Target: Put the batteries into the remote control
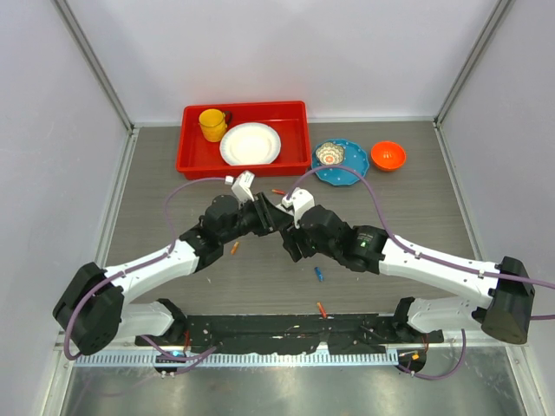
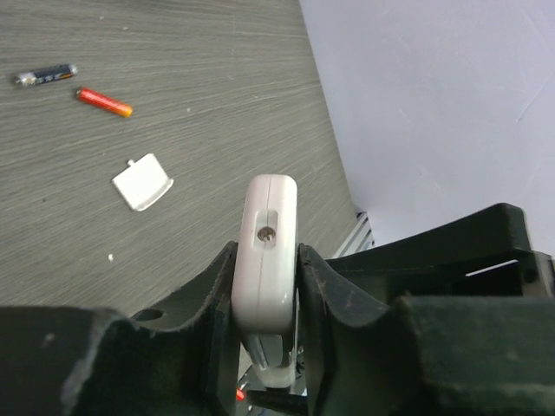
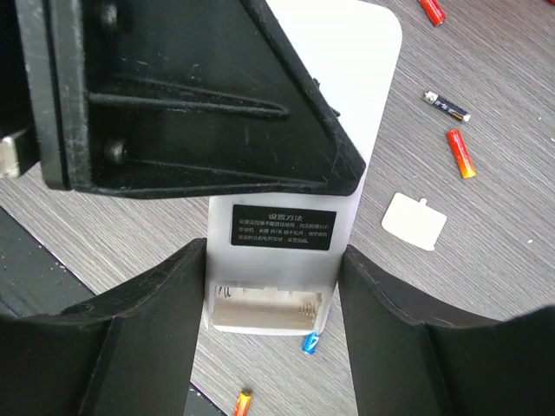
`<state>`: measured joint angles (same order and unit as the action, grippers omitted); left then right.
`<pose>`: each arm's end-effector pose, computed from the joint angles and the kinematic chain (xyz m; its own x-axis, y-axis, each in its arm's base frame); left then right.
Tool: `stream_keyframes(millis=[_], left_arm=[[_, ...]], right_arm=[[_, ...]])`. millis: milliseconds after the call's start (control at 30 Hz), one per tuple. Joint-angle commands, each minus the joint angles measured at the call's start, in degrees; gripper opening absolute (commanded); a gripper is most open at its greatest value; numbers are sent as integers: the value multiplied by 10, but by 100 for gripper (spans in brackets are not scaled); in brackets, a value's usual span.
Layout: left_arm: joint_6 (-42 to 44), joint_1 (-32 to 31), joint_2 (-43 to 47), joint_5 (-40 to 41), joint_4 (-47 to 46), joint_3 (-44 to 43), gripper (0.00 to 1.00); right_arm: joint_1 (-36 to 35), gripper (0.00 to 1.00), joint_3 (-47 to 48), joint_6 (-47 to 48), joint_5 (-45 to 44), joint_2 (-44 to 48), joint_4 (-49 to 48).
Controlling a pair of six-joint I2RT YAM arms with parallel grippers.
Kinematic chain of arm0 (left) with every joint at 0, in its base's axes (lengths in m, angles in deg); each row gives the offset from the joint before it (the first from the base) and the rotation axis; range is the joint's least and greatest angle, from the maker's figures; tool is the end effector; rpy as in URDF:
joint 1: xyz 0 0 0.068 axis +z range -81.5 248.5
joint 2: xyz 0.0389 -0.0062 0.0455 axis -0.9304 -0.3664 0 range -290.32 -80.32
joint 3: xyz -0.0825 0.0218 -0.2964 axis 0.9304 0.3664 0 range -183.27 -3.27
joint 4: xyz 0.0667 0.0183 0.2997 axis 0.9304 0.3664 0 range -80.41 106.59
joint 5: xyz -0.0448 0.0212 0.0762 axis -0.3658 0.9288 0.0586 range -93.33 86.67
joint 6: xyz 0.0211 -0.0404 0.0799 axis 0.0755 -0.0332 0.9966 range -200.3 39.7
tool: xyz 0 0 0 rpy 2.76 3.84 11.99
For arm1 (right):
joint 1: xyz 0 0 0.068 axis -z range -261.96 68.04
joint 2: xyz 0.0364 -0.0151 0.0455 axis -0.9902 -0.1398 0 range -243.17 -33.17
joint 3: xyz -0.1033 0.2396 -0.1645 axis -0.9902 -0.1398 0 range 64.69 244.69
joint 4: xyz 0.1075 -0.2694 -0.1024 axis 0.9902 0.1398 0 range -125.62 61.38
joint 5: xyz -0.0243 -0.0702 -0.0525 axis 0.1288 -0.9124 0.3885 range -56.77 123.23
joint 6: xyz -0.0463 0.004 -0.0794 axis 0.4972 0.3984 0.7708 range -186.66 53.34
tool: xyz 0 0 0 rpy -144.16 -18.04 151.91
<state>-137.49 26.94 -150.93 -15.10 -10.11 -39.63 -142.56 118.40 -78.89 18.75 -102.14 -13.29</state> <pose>0.2481 -0.2425 0.2424 -0.7719 -0.4152 -0.4815 0.2740 0.4661 -0.8412 0.1817 0.2804 0.2808 -0.4508 -0.3820 -0.8067 -0.6659 0.7458 0.0189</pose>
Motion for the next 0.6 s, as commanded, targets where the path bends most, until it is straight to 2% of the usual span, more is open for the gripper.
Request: stream_keyframes(millis=[0, 100, 200, 233, 333, 367, 433, 467, 567], left_arm=[[1, -1, -1, -2, -46, 9, 28], [1, -1, -5, -4, -49, 9, 17], [2, -2, -7, -3, -50, 11, 1], [2, -2, -7, -2, -52, 12, 0], [3, -1, -6, 3, -59, 17, 0], [3, -1, -3, 8, -59, 19, 0], [3, -1, 5, 27, -57, 23, 0], [6, -2, 8, 36, -54, 23, 0], [14, 5, 18, 70, -18, 14, 0]], right_arm=[[-3, 1, 17, -3, 2, 16, -37], [-3, 1, 15, -4, 7, 15, -40], [-3, 1, 14, -7, 2, 16, -40], [-3, 1, 13, -7, -1, 17, -40], [-3, 23, 13, -11, -10, 23, -37], [-3, 43, 17, -13, -11, 23, -32], [-2, 54, 31, -20, -6, 24, -18], [-2, 64, 52, -23, -2, 23, 6], [-3, 73, 95, -32, 22, 27, 54]])
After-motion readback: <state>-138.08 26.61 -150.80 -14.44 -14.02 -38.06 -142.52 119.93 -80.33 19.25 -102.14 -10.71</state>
